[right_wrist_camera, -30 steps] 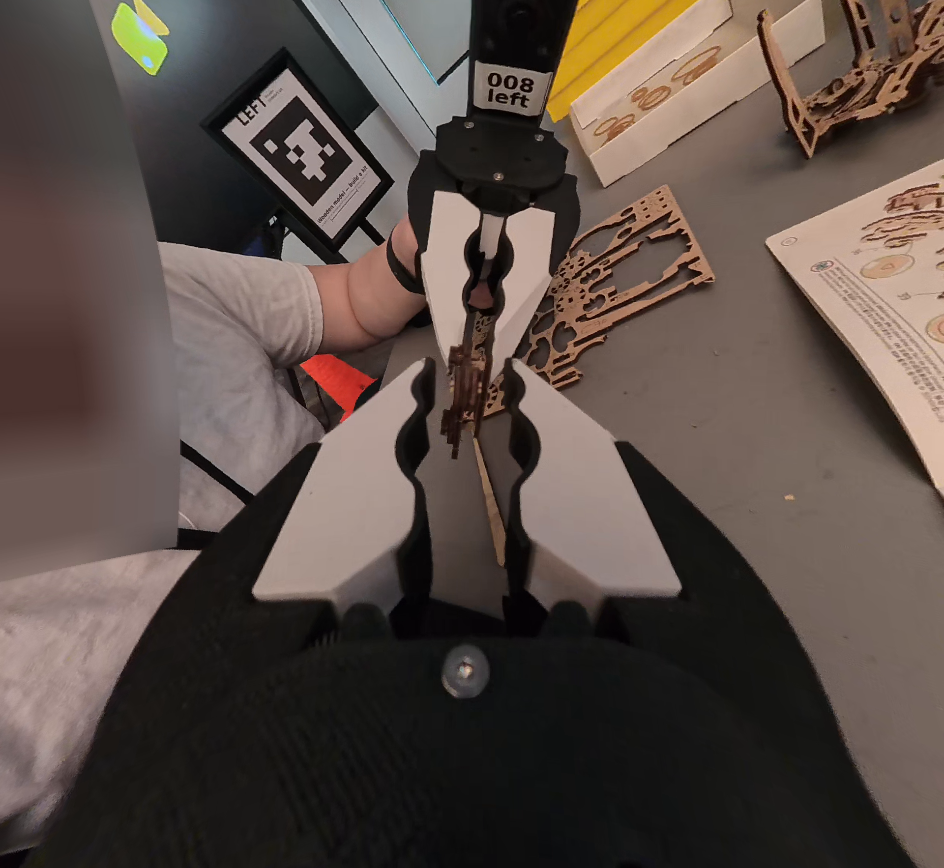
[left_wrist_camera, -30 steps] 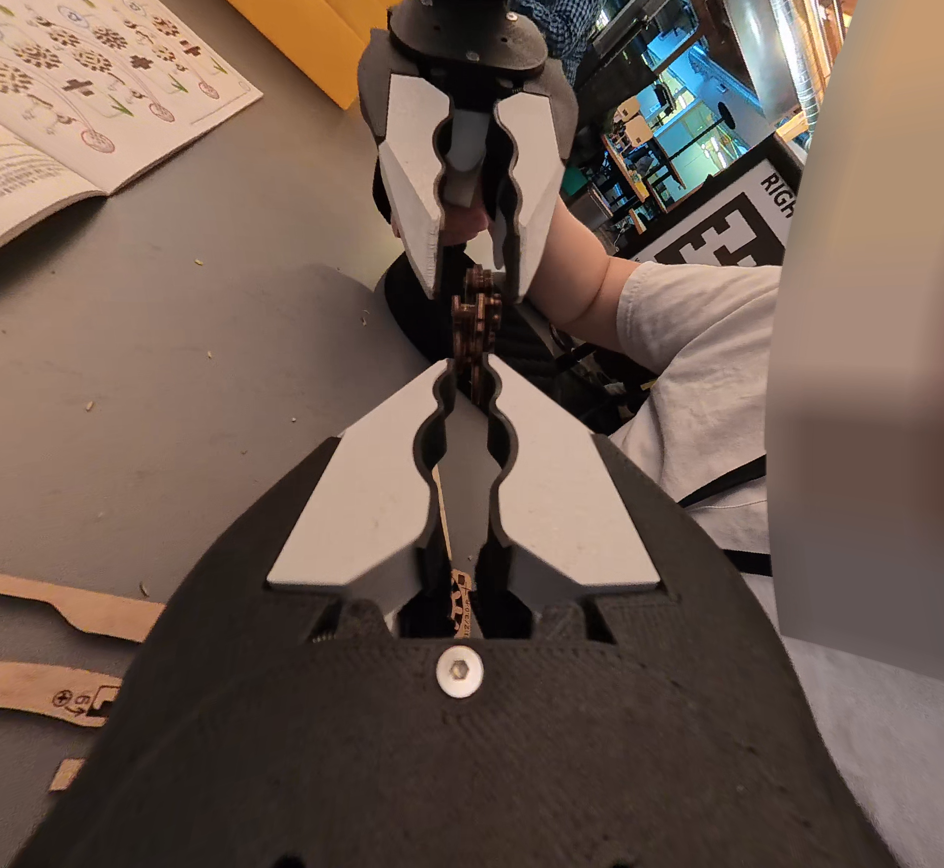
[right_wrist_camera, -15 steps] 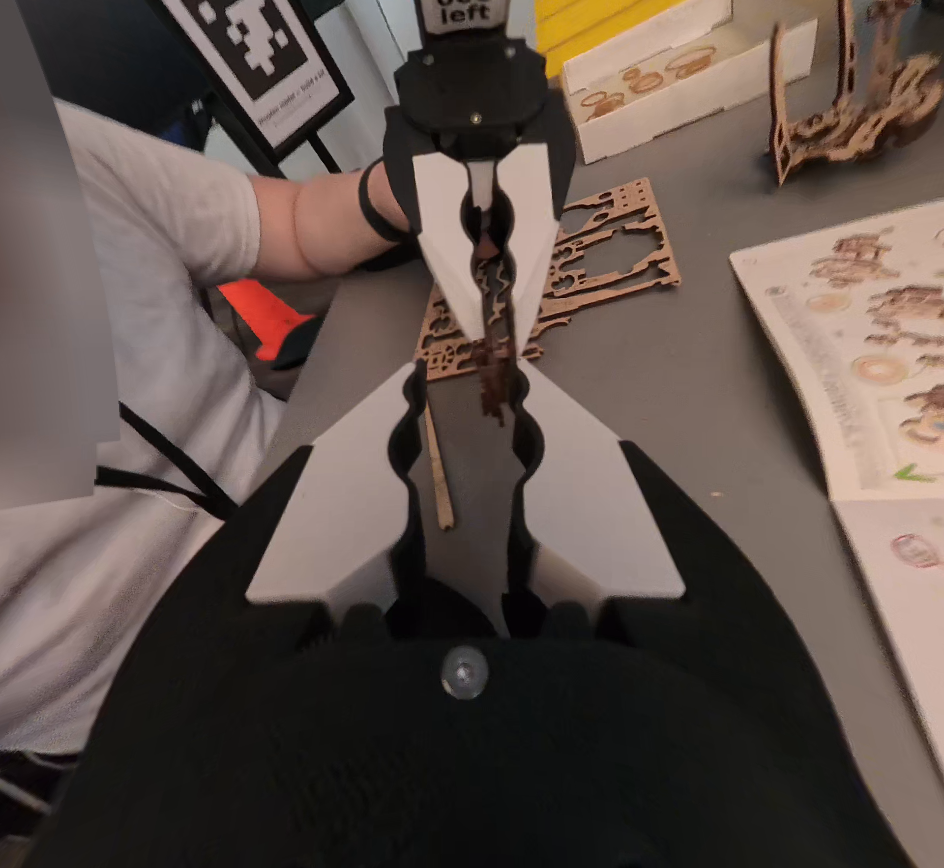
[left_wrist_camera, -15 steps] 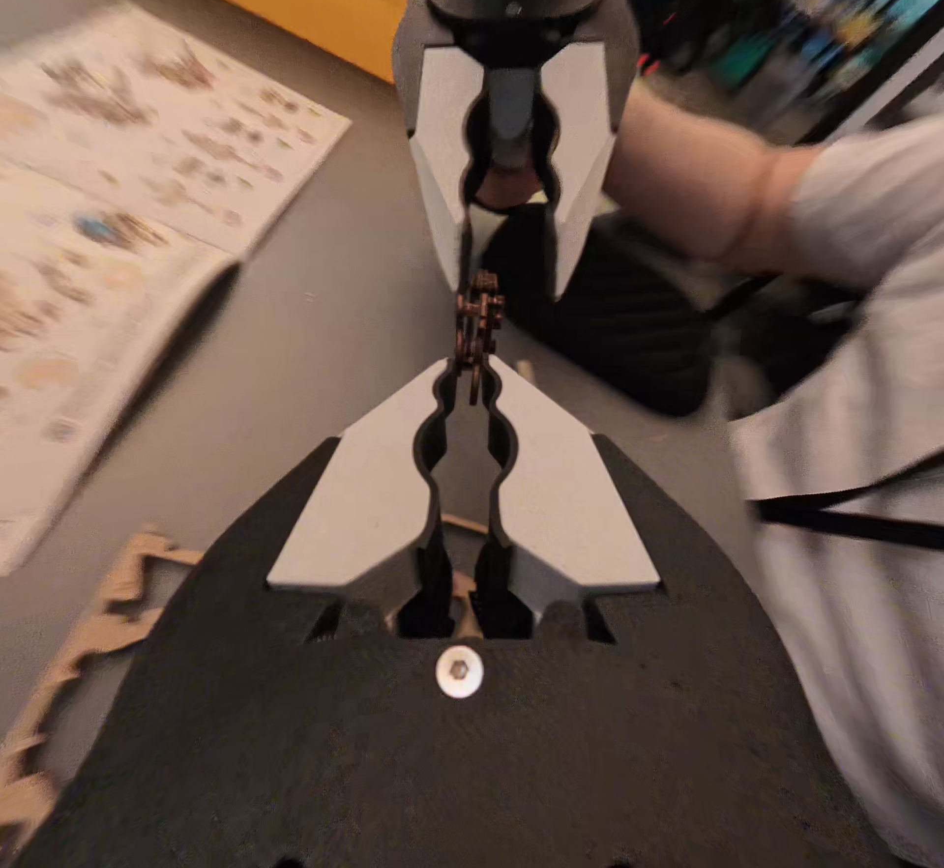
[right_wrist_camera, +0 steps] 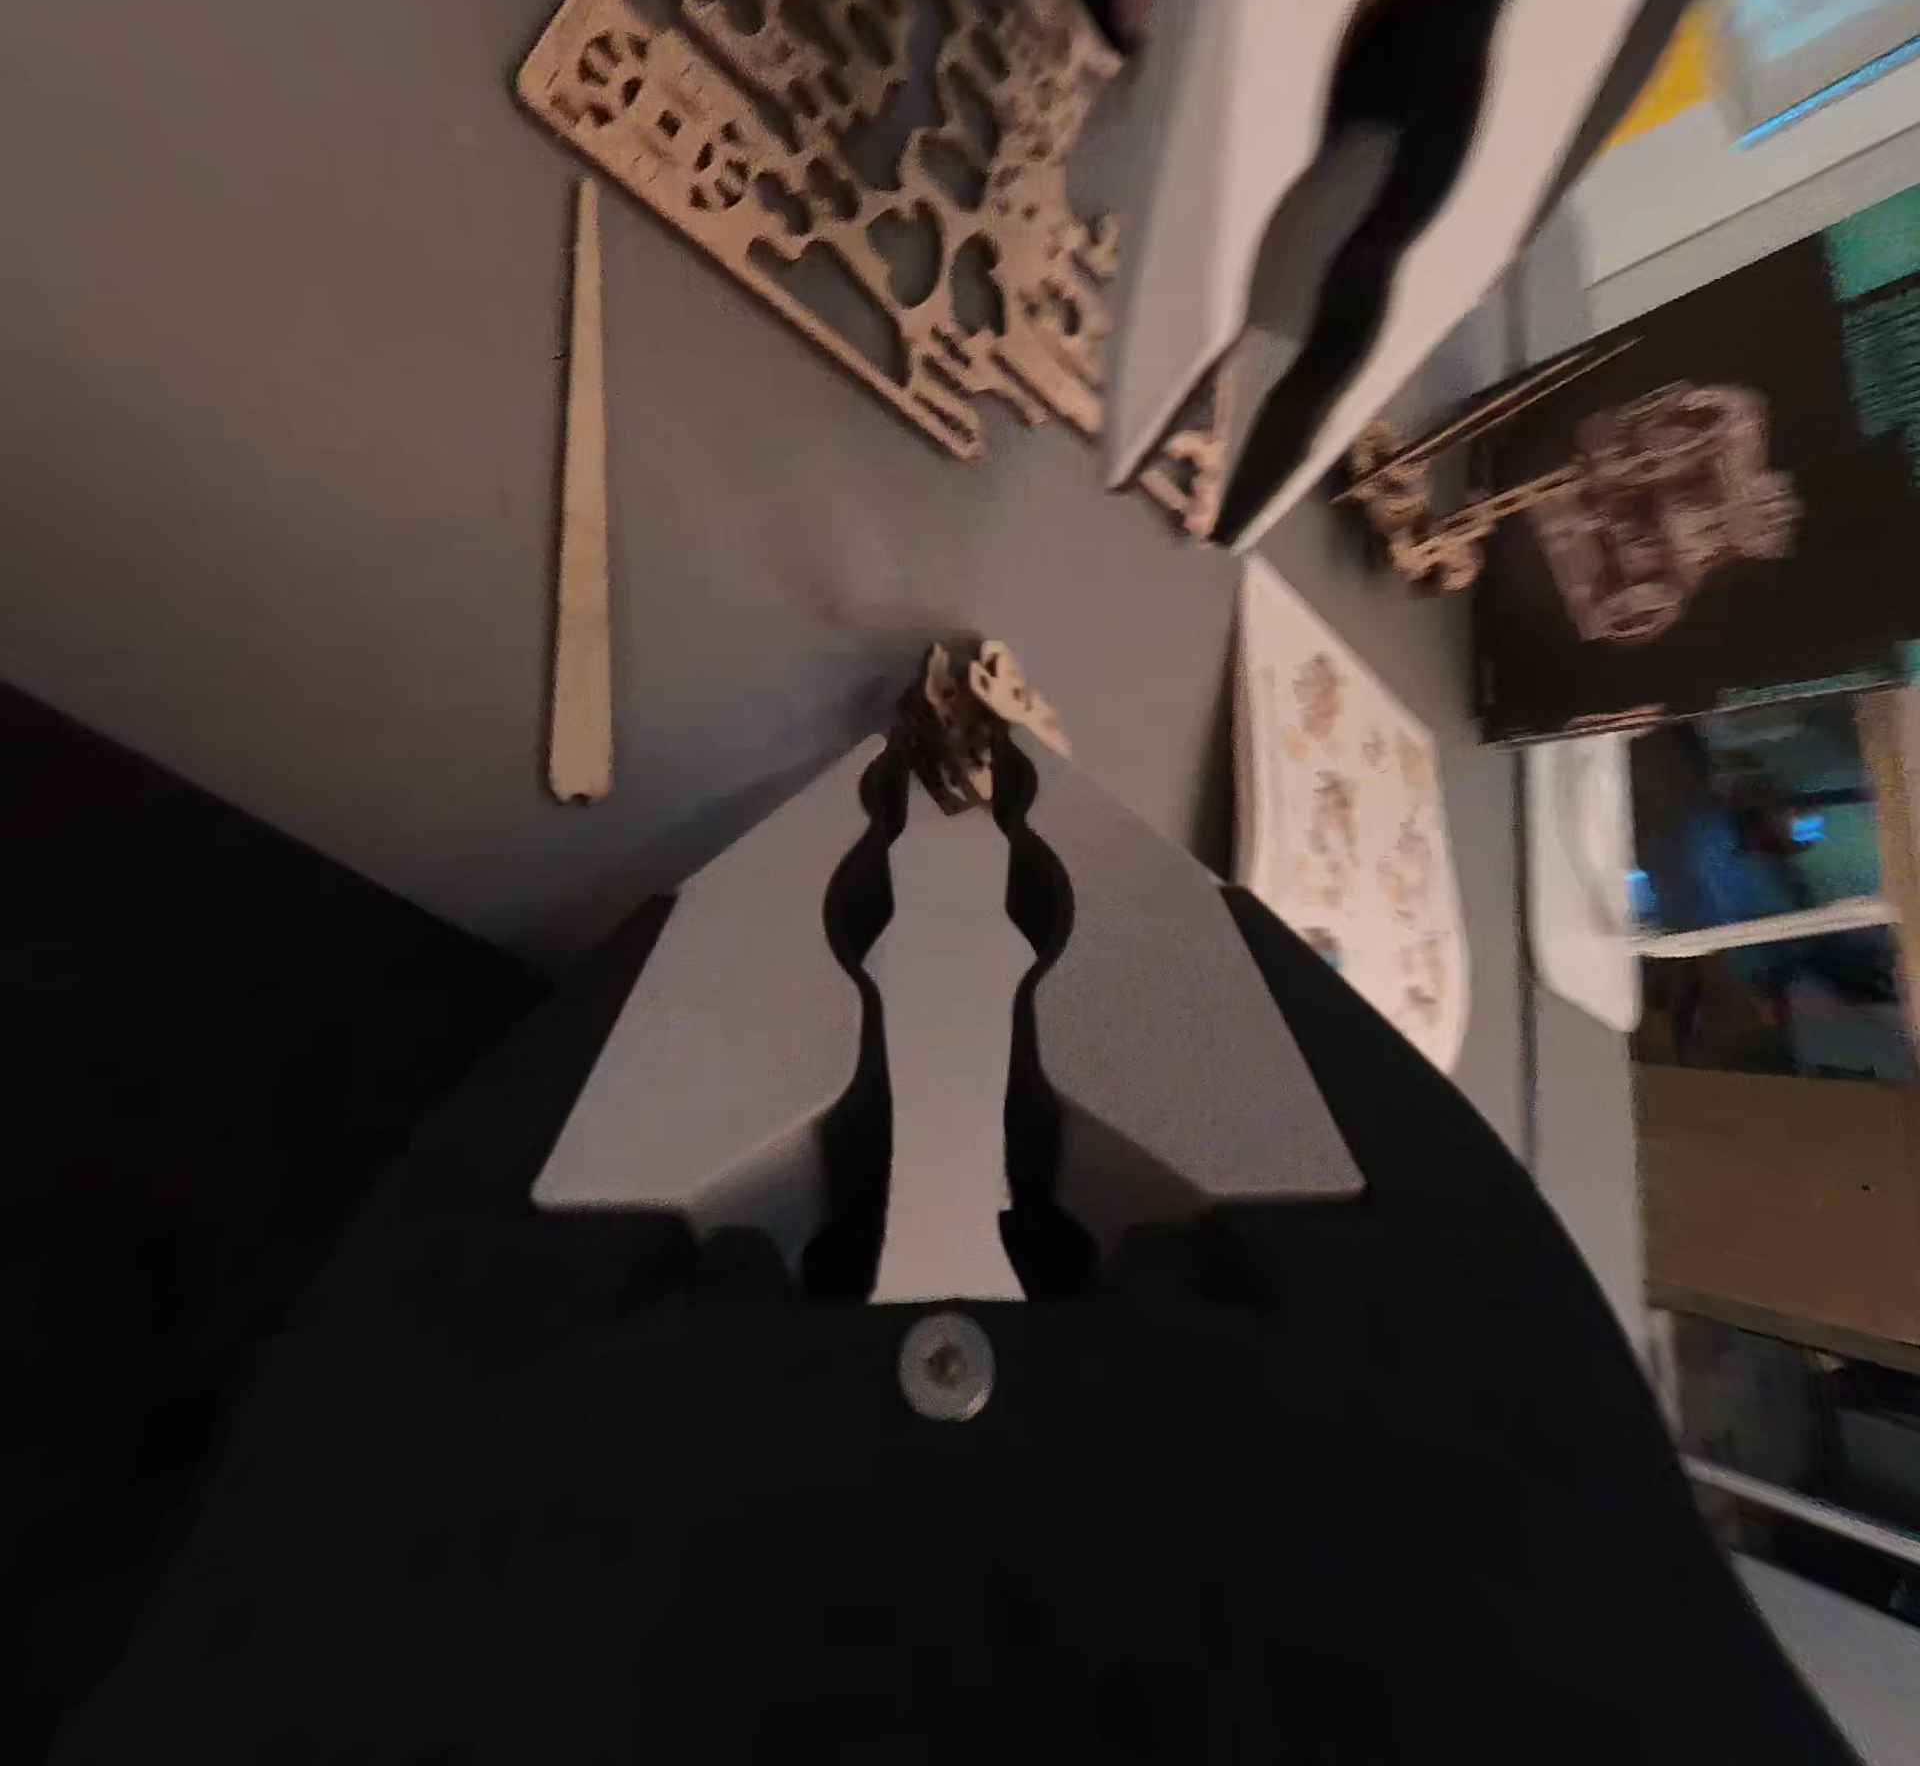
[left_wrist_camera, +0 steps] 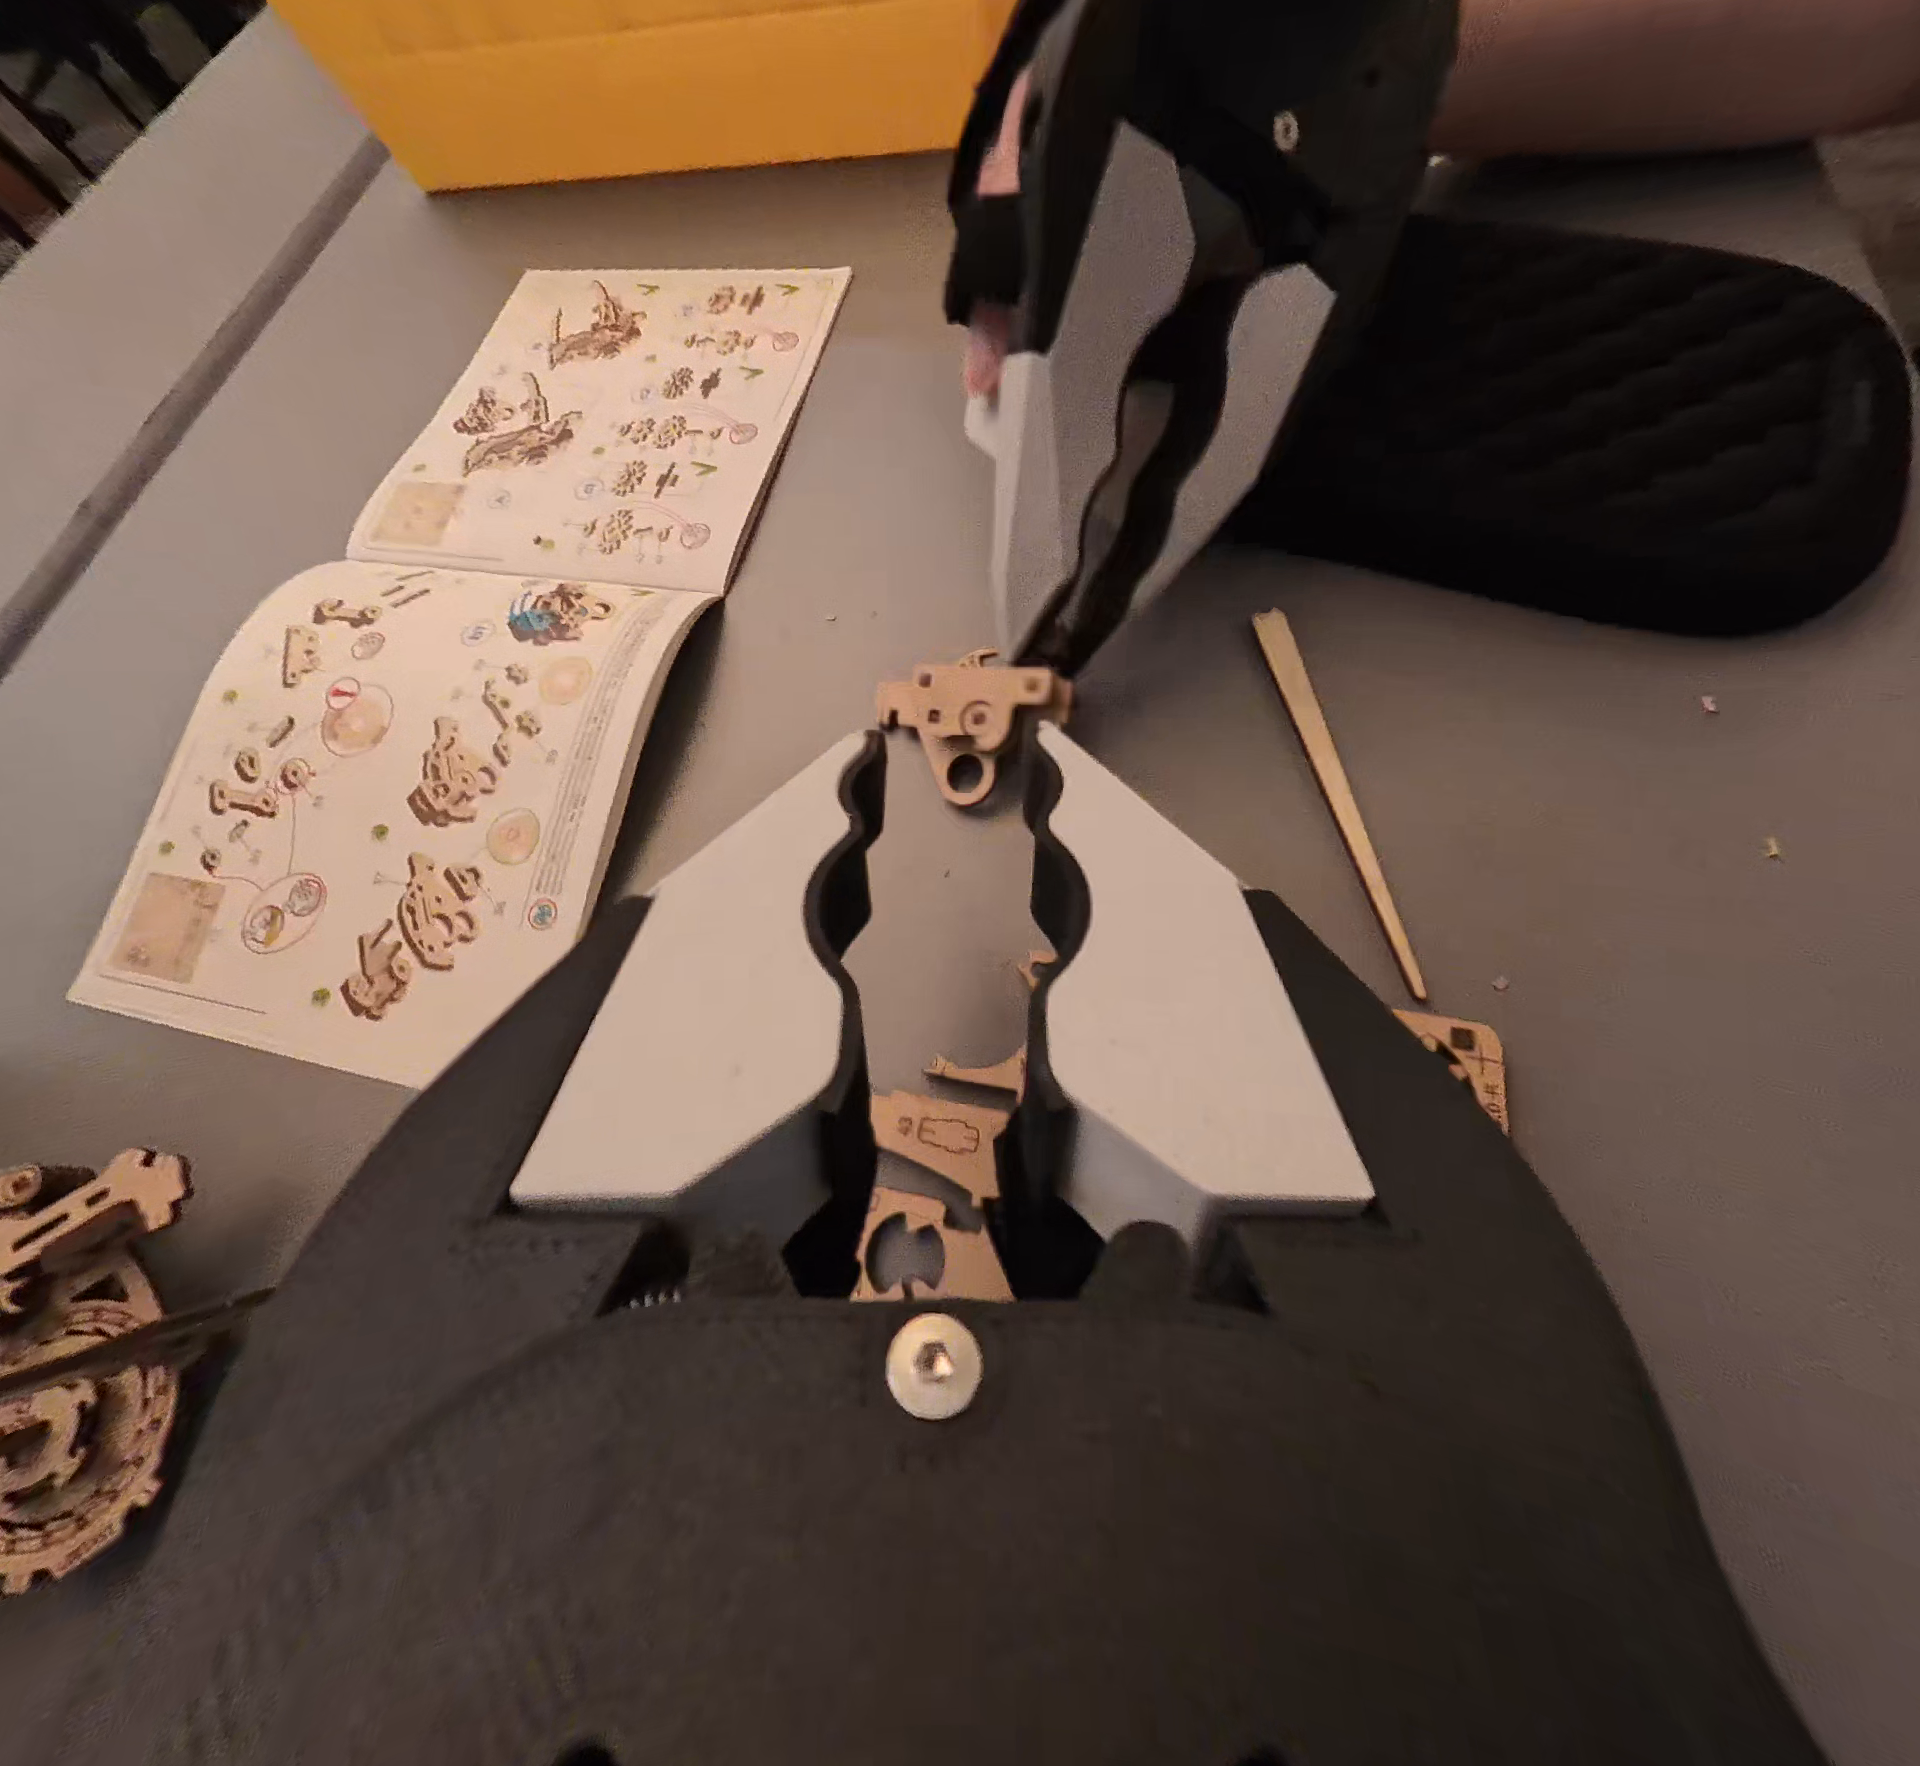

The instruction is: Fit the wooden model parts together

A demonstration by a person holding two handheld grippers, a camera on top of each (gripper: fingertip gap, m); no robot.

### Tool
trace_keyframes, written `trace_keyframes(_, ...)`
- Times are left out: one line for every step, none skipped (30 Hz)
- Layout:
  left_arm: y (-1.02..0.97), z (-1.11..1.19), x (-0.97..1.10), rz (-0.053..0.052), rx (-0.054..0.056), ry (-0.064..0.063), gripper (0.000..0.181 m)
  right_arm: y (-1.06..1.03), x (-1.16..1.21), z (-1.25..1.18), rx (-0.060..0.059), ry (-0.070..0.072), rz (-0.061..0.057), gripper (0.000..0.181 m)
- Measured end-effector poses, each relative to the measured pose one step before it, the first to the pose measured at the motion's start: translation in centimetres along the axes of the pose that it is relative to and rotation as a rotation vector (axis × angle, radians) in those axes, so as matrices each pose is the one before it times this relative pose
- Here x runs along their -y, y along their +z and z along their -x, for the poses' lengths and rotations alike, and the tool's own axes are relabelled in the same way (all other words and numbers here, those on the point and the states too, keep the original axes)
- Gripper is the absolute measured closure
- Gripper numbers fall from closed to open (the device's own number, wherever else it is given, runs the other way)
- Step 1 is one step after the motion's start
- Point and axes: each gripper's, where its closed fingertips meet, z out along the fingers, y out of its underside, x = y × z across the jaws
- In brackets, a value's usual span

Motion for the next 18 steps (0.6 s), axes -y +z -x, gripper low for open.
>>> trace_keyframes(0.034, -0.015, -0.341, 0.0155, -0.0115, -0.0158, 0.157, 0.193, -0.251, 0.573, 0.0408, 0.0335, 0.0279, 0.163)
trace_keyframes(0.205, 0.015, -0.504, 0.0263, -0.0052, -0.0140, 0.158, -0.096, 0.138, 0.061, 0.0190, 0.0398, -0.0001, 0.160)
trace_keyframes(0.324, -0.002, -0.562, 0.0296, -0.0023, -0.0103, 0.157, -0.346, 0.237, 0.248, 0.0340, 0.0299, -0.0107, 0.151)
trace_keyframes(0.393, -0.179, -0.464, 0.0240, -0.0105, -0.0054, 0.158, -0.464, 0.256, 0.174, 0.0282, 0.0313, -0.0161, 0.148)
trace_keyframes(0.376, -0.131, -0.354, 0.0187, -0.0048, -0.0038, 0.158, -0.562, 0.410, -0.028, 0.0198, 0.0396, -0.0328, 0.149)
trace_keyframes(0.313, -0.108, -0.258, 0.0146, -0.0025, 0.0004, 0.158, -0.632, 0.705, -0.406, 0.0052, 0.0603, -0.0555, 0.154)
trace_keyframes(0.250, -0.035, -0.124, 0.0082, 0.0018, 0.0022, 0.159, -0.634, 0.945, -0.867, -0.0125, 0.0858, -0.0741, 0.163)
trace_keyframes(0.183, -0.034, -0.002, 0.0008, 0.0010, 0.0030, 0.159, -0.494, 0.955, -0.824, 0.0020, 0.1096, -0.0739, 0.175)
trace_keyframes(0.080, 0.088, 0.048, -0.0010, 0.0048, 0.0002, 0.159, -0.262, 0.671, -0.260, 0.0413, 0.1068, -0.0560, 0.181)
trace_keyframes(0.039, 0.157, 0.018, 0.0002, 0.0038, -0.0031, 0.158, 0.017, 0.431, -0.010, 0.0516, 0.0970, -0.0485, 0.181)
trace_keyframes(0.034, 0.116, -0.019, 0.0002, -0.0039, -0.0030, 0.157, 0.286, 0.086, -0.487, 0.0120, 0.0991, -0.0331, 0.181)
trace_keyframes(0.045, 0.127, -0.006, -0.0016, -0.0052, 0.0029, 0.156, 0.481, -0.458, -0.098, 0.0276, 0.0655, 0.0051, 0.181)
trace_keyframes(0.080, 0.188, 0.040, -0.0029, -0.0026, 0.0143, 0.154, 0.492, -0.762, -0.314, -0.0030, 0.0228, 0.0355, 0.181)
trace_keyframes(0.122, 0.240, -0.022, 0.0063, -0.0014, 0.0241, 0.153, 0.279, -0.414, -0.516, -0.0367, -0.0227, 0.0242, 0.181)
trace_keyframes(0.155, 0.251, 0.019, 0.0096, -0.0023, 0.0258, 0.152, 0.007, 0.293, -0.101, -0.0227, -0.0397, -0.0125, 0.181)
trace_keyframes(0.213, 0.116, 0.070, 0.0073, -0.0106, 0.0199, 0.153, -0.087, 0.455, -0.129, -0.0180, -0.0250, -0.0163, 0.181)
trace_keyframes(0.273, 0.029, -0.073, 0.0141, -0.0184, 0.0109, 0.155, 0.087, -0.108, -0.331, -0.0198, -0.0158, 0.0117, 0.181)
trace_keyframes(0.334, -0.139, -0.152, 0.0139, -0.0255, 0.0023, 0.155, 0.422, -1.194, -0.221, -0.0028, -0.0118, 0.0618, 0.181)
